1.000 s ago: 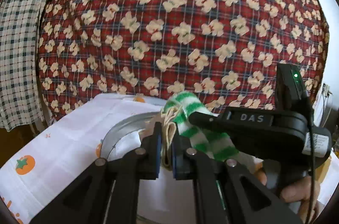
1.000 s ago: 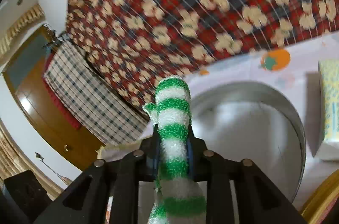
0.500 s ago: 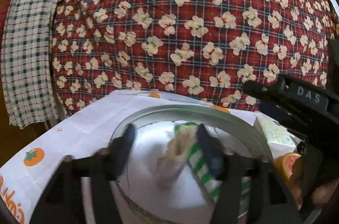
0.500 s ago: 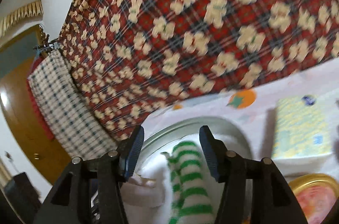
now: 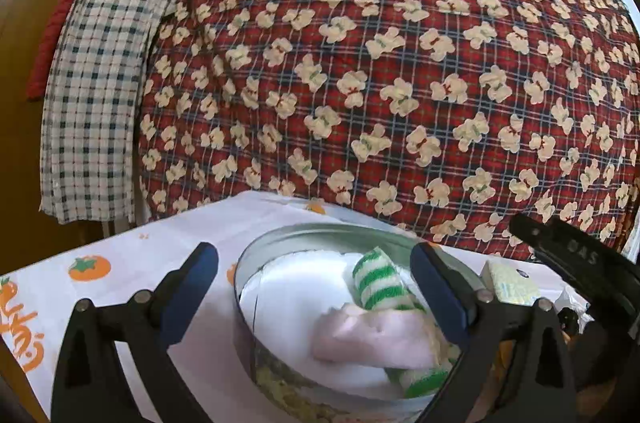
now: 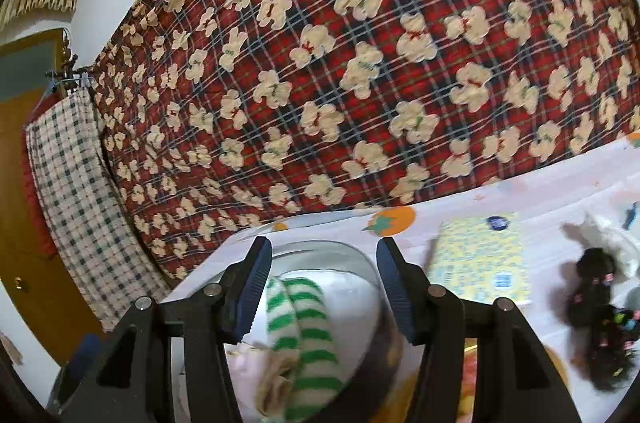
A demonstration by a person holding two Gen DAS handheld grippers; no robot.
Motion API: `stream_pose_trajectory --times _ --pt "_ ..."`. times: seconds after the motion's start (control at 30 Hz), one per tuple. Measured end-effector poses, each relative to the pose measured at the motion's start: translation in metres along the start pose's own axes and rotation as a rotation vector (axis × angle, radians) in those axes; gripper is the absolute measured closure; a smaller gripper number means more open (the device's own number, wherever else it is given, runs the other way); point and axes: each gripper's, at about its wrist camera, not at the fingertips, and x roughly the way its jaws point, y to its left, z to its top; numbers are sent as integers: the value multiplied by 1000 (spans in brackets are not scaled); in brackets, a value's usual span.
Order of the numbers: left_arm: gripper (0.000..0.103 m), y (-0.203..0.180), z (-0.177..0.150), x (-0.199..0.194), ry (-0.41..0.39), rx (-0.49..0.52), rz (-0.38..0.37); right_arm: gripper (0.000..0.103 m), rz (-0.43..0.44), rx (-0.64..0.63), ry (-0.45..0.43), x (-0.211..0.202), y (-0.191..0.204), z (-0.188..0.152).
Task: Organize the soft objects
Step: 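Open both grippers to drop the sock and cloth into the tin, then grasp the yellow sponge with the right gripper while the left gripper approaches the beaded hair tie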
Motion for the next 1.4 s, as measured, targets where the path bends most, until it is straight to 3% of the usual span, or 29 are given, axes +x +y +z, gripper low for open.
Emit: stream_pose_trajectory --times 0.3,0.73,1.1,1.4 --pt "2 -7 -6 -6 19 3 -9 46 -92 -80 -42 -26 -15 -5" --pt "2 -63 -19 -17 64 76 -120 46 -175 -183 -17 -51 -40 -12" --pt "2 -130 -35 -33 104 179 -277 46 -258 -200 -8 -81 -77 -9" --pt "2 -172 -45 -43 140 221 -409 46 -350 -137 -13 -131 -134 -5"
